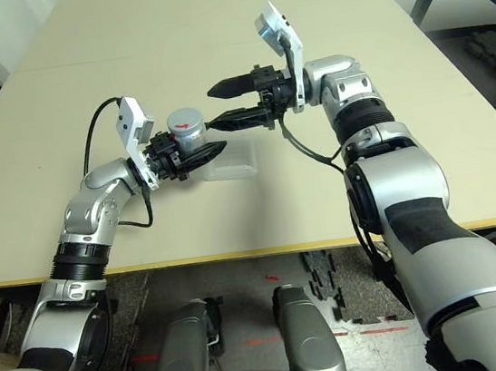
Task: Pour the medicine from the bottle into the box.
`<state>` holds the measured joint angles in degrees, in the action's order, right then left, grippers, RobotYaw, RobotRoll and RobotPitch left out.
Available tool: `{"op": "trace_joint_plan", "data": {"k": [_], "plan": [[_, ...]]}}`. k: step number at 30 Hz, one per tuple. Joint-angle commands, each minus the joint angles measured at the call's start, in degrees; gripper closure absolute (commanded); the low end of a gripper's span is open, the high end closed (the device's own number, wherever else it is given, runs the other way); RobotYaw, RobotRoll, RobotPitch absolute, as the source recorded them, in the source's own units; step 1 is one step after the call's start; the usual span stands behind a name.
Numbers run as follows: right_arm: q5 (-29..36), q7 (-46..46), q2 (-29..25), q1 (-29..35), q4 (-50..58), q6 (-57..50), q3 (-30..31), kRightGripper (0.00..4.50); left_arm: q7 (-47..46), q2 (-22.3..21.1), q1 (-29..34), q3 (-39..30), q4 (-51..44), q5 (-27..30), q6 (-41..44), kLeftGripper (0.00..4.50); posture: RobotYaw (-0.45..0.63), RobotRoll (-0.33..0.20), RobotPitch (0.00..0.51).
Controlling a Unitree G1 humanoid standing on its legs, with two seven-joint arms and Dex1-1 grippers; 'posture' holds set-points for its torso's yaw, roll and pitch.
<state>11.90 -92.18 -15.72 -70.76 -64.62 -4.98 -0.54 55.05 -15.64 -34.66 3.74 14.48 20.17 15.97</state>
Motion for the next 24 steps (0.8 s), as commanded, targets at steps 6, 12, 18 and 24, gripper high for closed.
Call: {"op": "trace_joint_plan", "data": {"k": [6,12,18,24], "plan": [[-0.93,-0.14,2.86,-0.03,0.68,1.4,0.79,0.0,0.54,0.26,-0.21,1.0,0.27,-0.29,-0.31,1.82,-0.04,0.0,0.124],[-1.87,1.23,3.58,-0.15,0.16,2.92,0.6,0.38,0.38,0.19,-0.15,0.93,0.24,-0.32,-0.33,1.82,-0.04,0.0,0.124],[-0.39,1.46,3.49,-0.5,0.5,1.2,-1.05,1.91,0.32,0.19,0.2,0.99,-0.03,-0.27,-0.23,1.82,-0.04,0.0,0.125],[3.92,2.54,3.15,-1.21,1.45,-5.6,-4.72,1.91,0.24,0.28,0.3,1.04,0.02,-0.25,-0.22,1.82,-0.04,0.0,0.127]]}}
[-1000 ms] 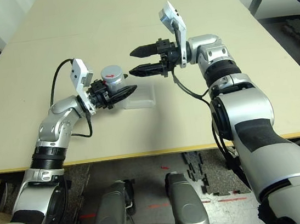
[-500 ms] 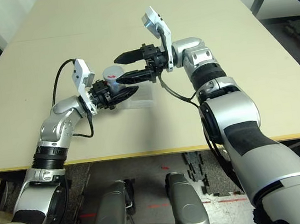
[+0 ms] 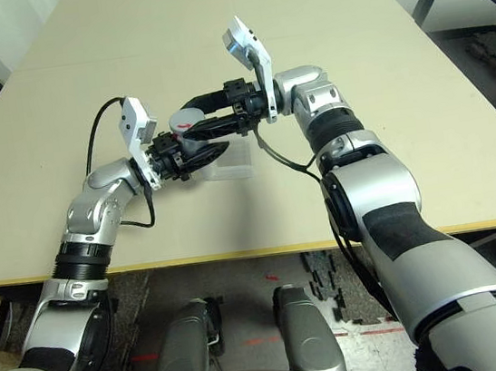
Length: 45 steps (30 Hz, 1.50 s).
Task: Pour the medicine from the bottle into the box.
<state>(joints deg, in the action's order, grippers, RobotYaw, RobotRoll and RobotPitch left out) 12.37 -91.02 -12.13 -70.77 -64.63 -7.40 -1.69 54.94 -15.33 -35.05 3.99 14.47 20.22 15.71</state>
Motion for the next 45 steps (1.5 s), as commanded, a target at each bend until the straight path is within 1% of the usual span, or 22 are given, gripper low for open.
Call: {"op": "trace_joint_plan", "data": {"k": [1,3,7,8,11,13,17,21,27,32,44,45], "plan": [[4.89,2.19,-0.84,-1.42,1.75,-5.28,-4.98,1.91,0.24,0.0,0.77,0.74,-0.02,-0.3,0.06,1.82,-0.04,0.0,0.129],[6.89,3.78,-1.81,-1.63,2.46,-8.75,-7.2,1.91,0.12,-0.04,0.98,0.6,-0.19,-0.21,0.15,1.82,-0.04,0.0,0.13],[8.38,7.11,-4.59,-0.69,4.63,-12.66,-9.23,1.91,-0.02,-0.23,1.55,0.35,-0.42,-0.09,0.11,1.82,-0.04,0.0,0.134],[7.67,8.17,-5.6,-0.05,5.23,-12.35,-8.87,1.91,-0.11,-0.23,1.63,0.28,-0.44,-0.08,0.11,1.82,-0.05,0.0,0.135],[2.3,12.95,-9.37,2.76,6.14,-8.04,-5.15,1.91,-0.46,-0.16,1.65,0.07,-0.44,-0.04,0.15,1.82,-0.04,0.0,0.137],[-0.91,13.55,-11.72,4.87,6.98,-4.23,-2.41,1.91,-0.7,-0.06,1.64,-0.04,-0.47,0.01,0.27,1.82,-0.04,0.0,0.139],[-3.26,17.5,-16.04,7.65,8.29,-6.22,-1.33,1.91,-0.94,-0.03,1.63,-0.35,-0.36,0.03,0.22,1.82,-0.04,0.0,0.141],[-4.86,21.55,-19.02,9.51,8.95,-7.76,-0.83,1.91,-1.18,-0.05,1.56,-0.61,0.08,-0.04,-0.07,1.82,-0.05,0.0,0.141],[-7.42,29.59,-20.99,10.44,7.41,-9.12,-0.51,1.91,-1.45,-0.03,1.17,-0.9,0.74,-0.16,-0.37,1.82,-0.05,0.0,0.138],[-10.03,33.6,-21.41,10.77,5.91,-8.45,0.58,1.91,-1.85,-0.22,1.23,-1.16,0.59,-0.16,-0.41,1.82,-0.04,0.0,0.136],[-14.28,36.29,-21.87,11.2,2.94,-5.3,2.93,1.91,-2.38,-1.11,1.56,-1.59,0.21,-0.19,-0.27,1.82,-0.03,0.0,0.14],[-14.37,36.44,-21.82,11.19,2.8,-5.14,2.93,1.56,-2.39,-1.14,1.55,-1.58,0.22,-0.19,-0.28,1.82,-0.03,0.0,0.14]]}}
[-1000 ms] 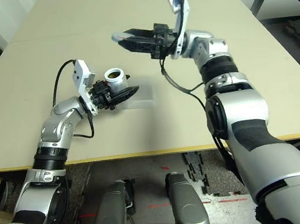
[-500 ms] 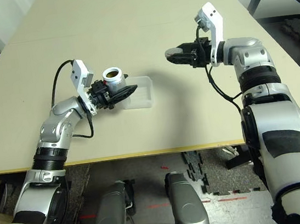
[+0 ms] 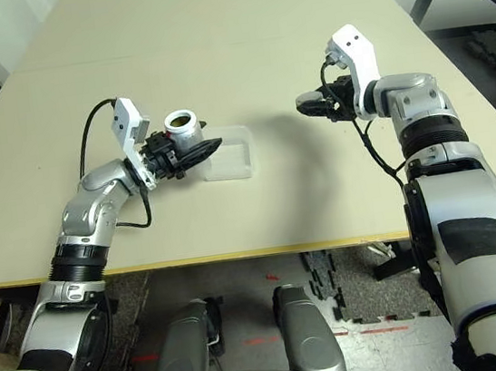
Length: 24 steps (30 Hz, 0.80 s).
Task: Pour the medicine from the bottle into the box.
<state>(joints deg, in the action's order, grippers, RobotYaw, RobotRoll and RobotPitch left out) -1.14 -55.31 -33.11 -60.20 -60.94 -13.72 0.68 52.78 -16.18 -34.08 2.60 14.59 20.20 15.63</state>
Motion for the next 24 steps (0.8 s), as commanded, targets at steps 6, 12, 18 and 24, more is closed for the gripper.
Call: {"op": "trace_joint_plan", "data": {"k": [6,12,18,24], "plan": [[-0.26,0.82,-0.8,0.66,-0.84,2.65,0.13,0.0,-0.46,-0.78,0.22,0.0,0.59,-0.6,-0.12,1.82,-0.04,0.0,0.139],[1.03,-5.3,-1.16,1.0,1.32,4.72,0.35,0.0,-1.97,-2.04,-1.47,0.09,2.97,-2.79,-0.91,1.82,-0.04,0.0,0.139],[1.17,-14.22,-1.98,3.98,5.16,8.67,1.87,0.0,-6.11,-4.01,-5.92,-0.81,10.66,-6.2,-1.03,1.82,-0.04,0.0,0.139],[2.51,-19.92,-2.46,7.33,9.16,9.79,1.69,0.0,-7.54,-5.48,-8.29,-2.18,14.26,-7.09,-3.39,1.82,-0.04,0.0,0.137]]}}
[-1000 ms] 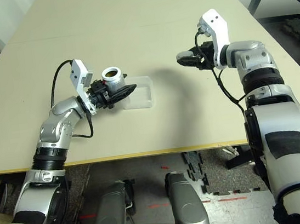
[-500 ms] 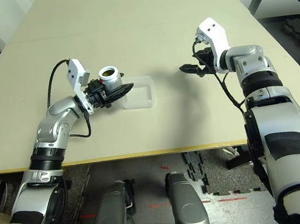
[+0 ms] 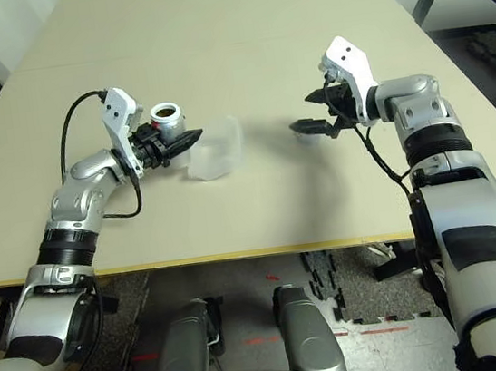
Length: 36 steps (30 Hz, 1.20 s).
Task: Pour the medicine from the bottle into the box.
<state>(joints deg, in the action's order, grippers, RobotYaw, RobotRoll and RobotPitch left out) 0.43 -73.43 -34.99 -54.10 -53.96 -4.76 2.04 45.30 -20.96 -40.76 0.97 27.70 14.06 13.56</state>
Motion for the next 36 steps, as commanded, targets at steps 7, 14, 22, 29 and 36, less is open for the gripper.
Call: {"op": "trace_joint_plan", "data": {"k": [7,14,22,29,36], "plan": [[1.73,-0.93,0.43,3.09,4.92,-0.27,0.29,0.0,0.83,-0.51,-3.9,-0.78,-0.78,0.06,0.26,1.82,-0.05,0.0,0.134],[2.11,-1.54,-0.27,4.22,5.98,0.01,0.11,0.0,2.36,-2.95,-5.42,0.16,-4.68,-0.62,4.87,1.82,-0.05,0.0,0.129],[4.61,-4.21,-0.89,6.03,7.19,0.81,-0.87,0.0,3.03,-7.03,-6.55,1.25,-6.47,-2.53,7.3,1.82,-0.05,0.0,0.116],[5.37,-3.19,-0.32,6.84,8.03,0.65,-0.8,0.0,-0.4,-8.94,-11.26,10.84,-3.81,-16.47,-1.43,1.82,-0.05,0.0,0.101],[5.85,-1.97,0.73,6.5,7.85,0.61,-0.5,0.0,-13.95,-9.61,-19.1,26.6,8.27,-40.86,-25.31,1.82,-0.06,0.0,0.095]]}}
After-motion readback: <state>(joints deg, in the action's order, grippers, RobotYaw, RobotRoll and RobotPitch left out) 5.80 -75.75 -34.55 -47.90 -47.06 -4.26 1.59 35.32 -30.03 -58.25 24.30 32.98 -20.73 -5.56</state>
